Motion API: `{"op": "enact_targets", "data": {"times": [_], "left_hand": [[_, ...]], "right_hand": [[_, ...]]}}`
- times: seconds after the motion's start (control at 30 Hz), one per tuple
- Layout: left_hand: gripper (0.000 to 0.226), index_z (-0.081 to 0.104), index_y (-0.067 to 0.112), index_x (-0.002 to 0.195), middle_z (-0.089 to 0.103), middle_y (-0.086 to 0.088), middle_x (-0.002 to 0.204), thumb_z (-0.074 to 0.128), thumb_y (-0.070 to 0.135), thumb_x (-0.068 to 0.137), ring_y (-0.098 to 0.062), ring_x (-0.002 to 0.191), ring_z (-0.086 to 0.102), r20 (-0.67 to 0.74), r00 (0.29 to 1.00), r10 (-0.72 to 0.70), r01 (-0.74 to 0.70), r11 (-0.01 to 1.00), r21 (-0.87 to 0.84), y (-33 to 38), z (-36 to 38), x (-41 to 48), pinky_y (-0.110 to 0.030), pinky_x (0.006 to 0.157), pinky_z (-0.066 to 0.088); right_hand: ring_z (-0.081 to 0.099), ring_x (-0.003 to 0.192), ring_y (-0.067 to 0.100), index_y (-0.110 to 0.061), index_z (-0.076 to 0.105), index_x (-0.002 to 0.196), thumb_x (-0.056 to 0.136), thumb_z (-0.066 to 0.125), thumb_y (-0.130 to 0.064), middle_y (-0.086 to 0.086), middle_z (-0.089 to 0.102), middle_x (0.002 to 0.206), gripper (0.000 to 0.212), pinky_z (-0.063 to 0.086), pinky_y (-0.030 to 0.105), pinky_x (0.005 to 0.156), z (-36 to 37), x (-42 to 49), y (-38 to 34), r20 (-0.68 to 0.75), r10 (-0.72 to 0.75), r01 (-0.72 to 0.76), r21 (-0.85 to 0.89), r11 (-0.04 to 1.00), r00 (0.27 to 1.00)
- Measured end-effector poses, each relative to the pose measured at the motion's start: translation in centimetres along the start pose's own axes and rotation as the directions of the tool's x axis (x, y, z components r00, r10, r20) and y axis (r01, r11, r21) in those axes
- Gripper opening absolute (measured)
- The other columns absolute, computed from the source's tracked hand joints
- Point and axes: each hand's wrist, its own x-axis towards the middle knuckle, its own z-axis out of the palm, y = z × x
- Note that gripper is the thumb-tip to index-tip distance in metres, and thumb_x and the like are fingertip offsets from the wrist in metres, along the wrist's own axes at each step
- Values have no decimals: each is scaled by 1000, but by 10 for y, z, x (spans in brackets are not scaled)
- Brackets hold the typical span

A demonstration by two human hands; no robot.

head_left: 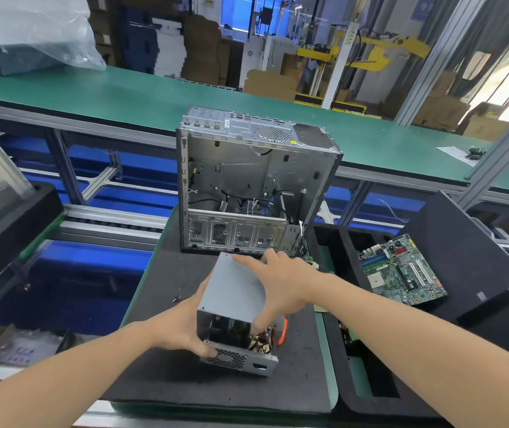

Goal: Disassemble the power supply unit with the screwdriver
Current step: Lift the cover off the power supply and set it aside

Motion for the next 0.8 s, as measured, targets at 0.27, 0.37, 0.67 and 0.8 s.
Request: {"op": "enact_targets", "data": {"times": [0.27, 0.37, 0.67, 0.8], "left_hand": [[148, -10, 67, 152, 32, 48, 152, 100, 57, 54, 23, 137, 36, -39, 998, -59, 60, 998, 32, 10, 6, -2, -4, 110, 35], [153, -20, 75, 144, 23, 48, 155, 102, 52, 54, 11, 143, 39, -49, 993, -108, 106, 994, -34, 20, 9, -6, -14, 105, 49], [153, -15, 76, 147, 1, 30, 169, 104, 29, 61, -23, 158, 27, -54, 987, -150, 126, 940, -317, 40, 32, -13, -25, 103, 54], [153, -21, 65, 152, 4, 25, 171, 102, 41, 64, -17, 156, 32, -35, 983, -180, 156, 921, -357, 47, 38, -11, -24, 106, 52]], "right_hand": [[42, 132, 33, -56, 0, 154, 54, 80, -77, 9, 41, 146, 130, 44, 55, 104, -28, 11, 37, 50, 33, -43, 214, 976, 998], [42, 137, 27, -52, 9, 156, 57, 82, -73, 3, 37, 156, 124, 41, 50, 110, -29, 14, 56, 75, 34, -59, 361, 931, 997], [46, 132, 17, -53, 28, 153, 61, 80, -72, -9, 45, 145, 107, 41, 41, 108, -14, 27, 91, 65, 42, -76, 726, 683, 997], [43, 134, 15, -48, 36, 152, 63, 77, -71, -12, 45, 148, 100, 39, 38, 101, -7, 36, 93, 76, 20, -74, 831, 551, 997]]}}
